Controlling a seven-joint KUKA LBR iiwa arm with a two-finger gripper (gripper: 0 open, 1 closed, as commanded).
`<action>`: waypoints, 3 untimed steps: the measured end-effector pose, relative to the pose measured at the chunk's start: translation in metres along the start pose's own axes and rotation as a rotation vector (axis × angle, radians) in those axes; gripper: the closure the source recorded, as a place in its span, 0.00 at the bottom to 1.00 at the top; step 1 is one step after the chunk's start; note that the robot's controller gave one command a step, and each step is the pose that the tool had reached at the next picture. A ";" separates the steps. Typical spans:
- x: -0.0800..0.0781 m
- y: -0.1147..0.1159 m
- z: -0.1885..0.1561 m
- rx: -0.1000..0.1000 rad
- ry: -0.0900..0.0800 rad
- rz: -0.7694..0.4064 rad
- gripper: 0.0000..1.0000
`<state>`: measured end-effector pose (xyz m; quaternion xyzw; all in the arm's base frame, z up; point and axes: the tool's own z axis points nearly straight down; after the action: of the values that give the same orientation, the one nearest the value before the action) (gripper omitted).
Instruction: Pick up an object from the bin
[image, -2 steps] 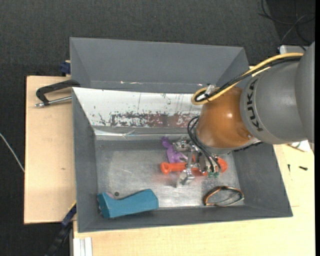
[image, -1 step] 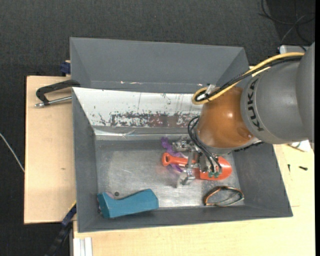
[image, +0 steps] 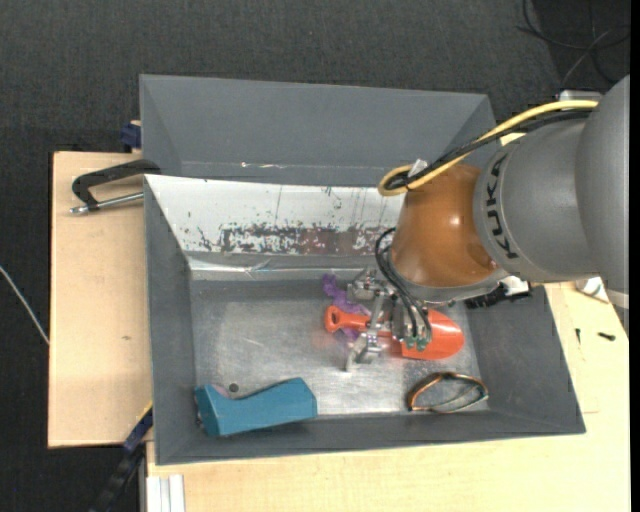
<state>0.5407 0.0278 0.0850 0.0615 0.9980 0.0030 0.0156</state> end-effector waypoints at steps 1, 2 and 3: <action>0.002 -0.009 0.006 0.007 0.023 0.123 0.00; 0.004 -0.001 0.009 0.011 0.029 0.169 1.00; 0.004 -0.001 0.009 0.011 0.029 0.169 1.00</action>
Offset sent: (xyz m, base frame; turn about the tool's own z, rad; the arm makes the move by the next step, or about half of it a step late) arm -0.0052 0.0002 -0.0129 0.1701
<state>0.5371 0.0270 0.0760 0.1457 0.9893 -0.0003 0.0005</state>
